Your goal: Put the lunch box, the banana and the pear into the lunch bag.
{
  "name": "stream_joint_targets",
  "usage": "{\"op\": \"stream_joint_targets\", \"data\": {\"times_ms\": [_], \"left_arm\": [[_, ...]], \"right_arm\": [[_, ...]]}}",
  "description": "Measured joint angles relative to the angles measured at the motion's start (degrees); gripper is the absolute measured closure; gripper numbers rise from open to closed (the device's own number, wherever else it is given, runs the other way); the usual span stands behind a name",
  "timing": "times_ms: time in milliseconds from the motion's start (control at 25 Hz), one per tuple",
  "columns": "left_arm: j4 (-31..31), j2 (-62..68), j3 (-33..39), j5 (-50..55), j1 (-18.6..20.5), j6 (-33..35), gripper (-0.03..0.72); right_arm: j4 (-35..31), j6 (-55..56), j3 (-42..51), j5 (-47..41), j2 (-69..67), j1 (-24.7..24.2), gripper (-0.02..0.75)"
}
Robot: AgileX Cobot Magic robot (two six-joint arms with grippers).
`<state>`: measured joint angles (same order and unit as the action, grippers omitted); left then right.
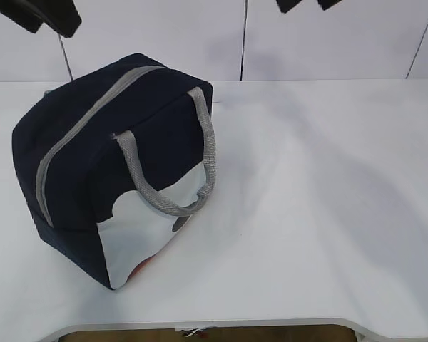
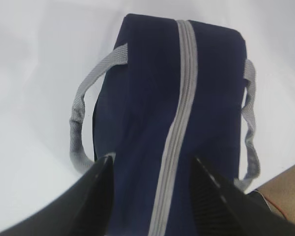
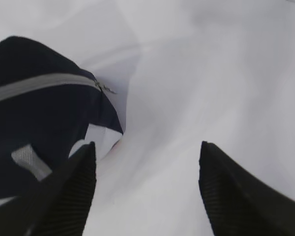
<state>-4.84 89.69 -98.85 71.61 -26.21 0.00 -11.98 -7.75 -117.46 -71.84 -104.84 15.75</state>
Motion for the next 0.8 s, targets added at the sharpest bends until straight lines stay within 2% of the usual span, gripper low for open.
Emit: {"op": "stream_joint_targets", "data": {"times_ms": [160, 480, 800], "left_arm": [[0.0, -5.0, 3.1, 0.2, 0.0, 0.0, 0.316], [0.0, -18.5, 14.1, 0.4, 0.0, -0.3, 0.317], [0.0, -33.5, 24.1, 0.6, 0.0, -0.4, 0.349]], "right_arm": [[2.7, 0.0, 9.1, -0.1, 9.5, 0.0, 0.216], [6.5, 0.2, 25.4, -0.1, 28.4, 0.0, 0.22], [6.9, 0.9, 42.0, -0.4, 46.0, 0.0, 0.251]]}}
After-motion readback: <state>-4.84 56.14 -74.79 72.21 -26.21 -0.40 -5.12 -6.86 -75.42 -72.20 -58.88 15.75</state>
